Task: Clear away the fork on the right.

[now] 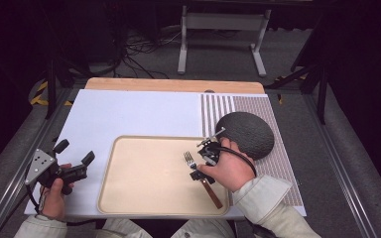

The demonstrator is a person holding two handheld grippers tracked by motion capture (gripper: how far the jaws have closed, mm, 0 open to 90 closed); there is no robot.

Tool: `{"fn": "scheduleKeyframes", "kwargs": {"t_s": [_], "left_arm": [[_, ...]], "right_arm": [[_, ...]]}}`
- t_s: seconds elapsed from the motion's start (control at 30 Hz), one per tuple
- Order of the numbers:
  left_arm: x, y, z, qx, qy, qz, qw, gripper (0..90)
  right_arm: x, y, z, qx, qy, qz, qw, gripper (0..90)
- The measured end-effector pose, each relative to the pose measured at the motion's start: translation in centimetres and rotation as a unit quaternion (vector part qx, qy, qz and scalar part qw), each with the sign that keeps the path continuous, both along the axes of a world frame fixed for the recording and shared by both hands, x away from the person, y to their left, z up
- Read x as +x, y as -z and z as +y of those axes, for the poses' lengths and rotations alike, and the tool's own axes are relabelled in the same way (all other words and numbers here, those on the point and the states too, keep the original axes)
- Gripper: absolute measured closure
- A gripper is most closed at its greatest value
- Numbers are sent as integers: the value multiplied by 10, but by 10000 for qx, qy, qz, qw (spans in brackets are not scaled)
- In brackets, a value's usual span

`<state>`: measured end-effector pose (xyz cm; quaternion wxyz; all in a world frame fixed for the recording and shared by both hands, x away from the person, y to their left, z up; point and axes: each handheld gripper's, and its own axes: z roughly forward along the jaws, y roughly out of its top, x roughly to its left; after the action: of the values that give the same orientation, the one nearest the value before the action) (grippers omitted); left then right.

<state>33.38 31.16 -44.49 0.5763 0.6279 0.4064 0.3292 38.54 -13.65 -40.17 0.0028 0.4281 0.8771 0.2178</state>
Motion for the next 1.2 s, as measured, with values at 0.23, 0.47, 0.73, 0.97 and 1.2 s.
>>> {"fn": "scheduleKeyframes", "kwargs": {"t_s": [0.23, 0.47, 0.73, 0.97, 1.2], "left_arm": [[0, 0, -1, 0, 9, 11, 10000, 11], [0, 0, -1, 1, 11, 15, 10000, 11], [1, 1, -1, 8, 27, 26, 10000, 11], [1, 1, -1, 13, 30, 24, 10000, 11], [1, 1, -2, 14, 30, 21, 10000, 11]], "right_arm": [[6, -6, 1, 105, -918, -804, 9925, 206], [13, -8, 5, 256, -1621, -1353, 9771, 352], [24, -3, 8, 495, -2268, -1666, 9583, 674], [30, 8, 12, 513, -2431, -1585, 9556, 873], [34, 23, 19, 489, -2540, -1478, 9546, 900]]}}
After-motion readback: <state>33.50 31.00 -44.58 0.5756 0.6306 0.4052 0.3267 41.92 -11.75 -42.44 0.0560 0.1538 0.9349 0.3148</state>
